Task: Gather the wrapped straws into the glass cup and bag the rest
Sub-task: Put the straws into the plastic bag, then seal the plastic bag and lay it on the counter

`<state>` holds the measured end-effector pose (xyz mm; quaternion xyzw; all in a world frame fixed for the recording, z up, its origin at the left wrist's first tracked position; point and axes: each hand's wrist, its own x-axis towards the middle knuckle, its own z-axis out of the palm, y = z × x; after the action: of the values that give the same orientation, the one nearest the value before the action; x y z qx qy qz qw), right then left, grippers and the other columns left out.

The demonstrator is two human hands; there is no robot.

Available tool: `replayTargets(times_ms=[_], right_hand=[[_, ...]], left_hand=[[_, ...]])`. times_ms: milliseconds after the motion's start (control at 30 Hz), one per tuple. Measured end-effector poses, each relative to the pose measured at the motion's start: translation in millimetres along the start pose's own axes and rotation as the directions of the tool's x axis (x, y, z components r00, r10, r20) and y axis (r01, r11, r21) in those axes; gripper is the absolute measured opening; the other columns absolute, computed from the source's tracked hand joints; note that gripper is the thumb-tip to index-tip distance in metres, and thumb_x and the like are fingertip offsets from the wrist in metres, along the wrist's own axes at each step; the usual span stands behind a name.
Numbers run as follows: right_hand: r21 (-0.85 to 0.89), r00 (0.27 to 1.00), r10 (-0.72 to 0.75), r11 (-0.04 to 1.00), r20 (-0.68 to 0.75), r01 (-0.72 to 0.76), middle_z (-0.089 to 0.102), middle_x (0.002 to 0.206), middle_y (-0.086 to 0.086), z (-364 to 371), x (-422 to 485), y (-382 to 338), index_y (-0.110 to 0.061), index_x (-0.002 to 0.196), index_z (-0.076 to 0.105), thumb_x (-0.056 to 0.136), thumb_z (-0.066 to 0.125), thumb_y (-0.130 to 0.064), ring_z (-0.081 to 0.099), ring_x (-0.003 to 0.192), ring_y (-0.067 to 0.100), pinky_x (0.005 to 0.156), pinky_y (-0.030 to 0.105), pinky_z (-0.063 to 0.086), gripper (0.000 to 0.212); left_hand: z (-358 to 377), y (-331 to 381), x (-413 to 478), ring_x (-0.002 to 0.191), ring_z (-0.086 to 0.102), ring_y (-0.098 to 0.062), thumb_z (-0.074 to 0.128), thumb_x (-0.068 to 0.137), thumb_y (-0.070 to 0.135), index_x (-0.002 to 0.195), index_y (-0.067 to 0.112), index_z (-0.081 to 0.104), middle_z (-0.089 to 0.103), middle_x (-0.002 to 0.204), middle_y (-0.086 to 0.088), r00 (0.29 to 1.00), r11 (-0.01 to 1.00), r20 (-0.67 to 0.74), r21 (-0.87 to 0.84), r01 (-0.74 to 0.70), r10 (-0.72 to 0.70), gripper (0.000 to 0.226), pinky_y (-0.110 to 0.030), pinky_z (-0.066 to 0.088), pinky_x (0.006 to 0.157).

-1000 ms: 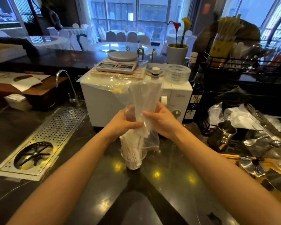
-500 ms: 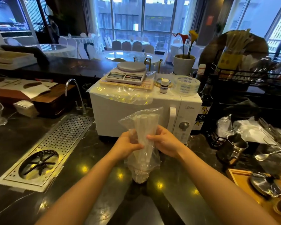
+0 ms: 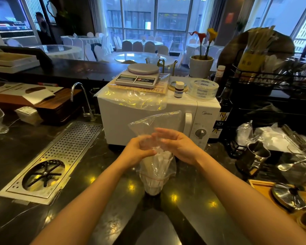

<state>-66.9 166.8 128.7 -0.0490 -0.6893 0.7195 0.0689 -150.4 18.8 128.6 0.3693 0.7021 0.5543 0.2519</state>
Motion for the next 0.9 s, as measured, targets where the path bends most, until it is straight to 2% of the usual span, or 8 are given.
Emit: replayTargets(times_ms=[167, 300, 333, 467, 633, 733, 800, 900], right_hand=[[-0.049, 1.0, -0.014, 0.999, -0.021, 0.013, 0.065, 0.108, -0.005, 3, -2, -2, -0.03, 0.103, 0.063, 0.089, 0.048, -0.003, 0.058, 0.109, 0.018, 0.099, 0.038, 0.042, 0.034], [0.008, 0.999, -0.045, 0.999, -0.017, 0.045, 0.064, 0.104, 0.0, 1, -2, -14, -0.022, 0.103, 0.062, 0.089, 0.045, 0.0, 0.06, 0.102, 0.016, 0.093, 0.033, 0.049, 0.031], [0.01, 0.998, -0.057, 0.998, -0.02, 0.058, 0.064, 0.103, 0.0, 0, -2, -18, -0.021, 0.102, 0.062, 0.089, 0.046, 0.001, 0.06, 0.1, 0.016, 0.092, 0.033, 0.049, 0.03], [-0.016, 0.993, -0.111, 0.994, -0.049, 0.111, 0.065, 0.101, 0.001, -3, -2, -34, -0.022, 0.096, 0.063, 0.088, 0.047, -0.001, 0.06, 0.099, 0.019, 0.094, 0.036, 0.045, 0.027], [-0.016, 0.98, -0.171, 0.985, -0.099, 0.171, 0.065, 0.097, 0.0, -8, -6, -56, -0.017, 0.094, 0.061, 0.087, 0.048, -0.002, 0.063, 0.089, 0.014, 0.086, 0.031, 0.045, 0.021], [-0.008, 0.971, -0.197, 0.98, -0.137, 0.198, 0.068, 0.089, -0.005, -15, -9, -67, -0.018, 0.088, 0.061, 0.088, 0.047, -0.001, 0.066, 0.08, 0.007, 0.079, 0.027, 0.048, 0.022], [-0.023, 0.963, -0.213, 0.977, -0.164, 0.212, 0.069, 0.088, -0.004, -20, -13, -74, -0.019, 0.087, 0.061, 0.088, 0.047, -0.001, 0.067, 0.08, 0.007, 0.076, 0.024, 0.05, 0.022], [0.0, 0.951, -0.229, 0.972, -0.21, 0.234, 0.074, 0.075, -0.01, -29, -22, -82, -0.017, 0.083, 0.06, 0.088, 0.048, -0.001, 0.069, 0.074, 0.005, 0.07, 0.021, 0.053, 0.021]], left_hand=[[1, 3, -1, 0.087, 0.059, 0.0, 0.063, 0.079, 0.0, 0.116, 0.008, 0.058, 0.063, 0.099, 0.003, 1.0, 1.0, -0.023, 0.01, -0.005, 0.005, 0.038, -0.002, 0.049, 0.067], [-4, 12, 3, 0.099, 0.064, -0.02, 0.063, 0.079, -0.001, 0.118, 0.006, 0.057, 0.066, 0.109, -0.01, 0.997, 1.0, -0.072, 0.004, 0.005, -0.005, 0.04, -0.024, 0.053, 0.085], [-6, 15, 4, 0.099, 0.064, -0.021, 0.062, 0.079, -0.002, 0.117, 0.005, 0.057, 0.066, 0.111, -0.012, 0.997, 1.0, -0.078, 0.005, 0.002, -0.002, 0.039, -0.026, 0.053, 0.085], [-11, 32, 8, 0.083, 0.062, -0.006, 0.06, 0.08, -0.001, 0.112, 0.004, 0.06, 0.065, 0.1, -0.007, 0.995, 0.998, -0.08, 0.032, -0.056, 0.058, 0.032, -0.01, 0.052, 0.07], [-15, 51, 16, 0.077, 0.064, -0.011, 0.063, 0.079, 0.002, 0.097, 0.007, 0.067, 0.068, 0.083, -0.002, 0.986, 0.994, -0.123, 0.035, -0.107, 0.111, 0.019, -0.016, 0.053, 0.07], [-13, 64, 21, 0.065, 0.066, -0.002, 0.064, 0.078, 0.002, 0.08, 0.016, 0.067, 0.068, 0.075, 0.001, 0.981, 0.992, -0.142, 0.01, -0.129, 0.129, 0.014, -0.021, 0.053, 0.07], [-10, 72, 25, 0.059, 0.066, 0.002, 0.062, 0.079, 0.002, 0.08, 0.014, 0.066, 0.07, 0.068, 0.007, 0.98, 0.99, -0.139, -0.006, -0.142, 0.14, 0.013, -0.019, 0.054, 0.067], [-2, 83, 30, 0.059, 0.067, 0.002, 0.061, 0.08, 0.001, 0.077, 0.015, 0.065, 0.071, 0.056, 0.014, 0.978, 0.983, -0.117, -0.03, -0.179, 0.175, 0.015, -0.015, 0.054, 0.062]])
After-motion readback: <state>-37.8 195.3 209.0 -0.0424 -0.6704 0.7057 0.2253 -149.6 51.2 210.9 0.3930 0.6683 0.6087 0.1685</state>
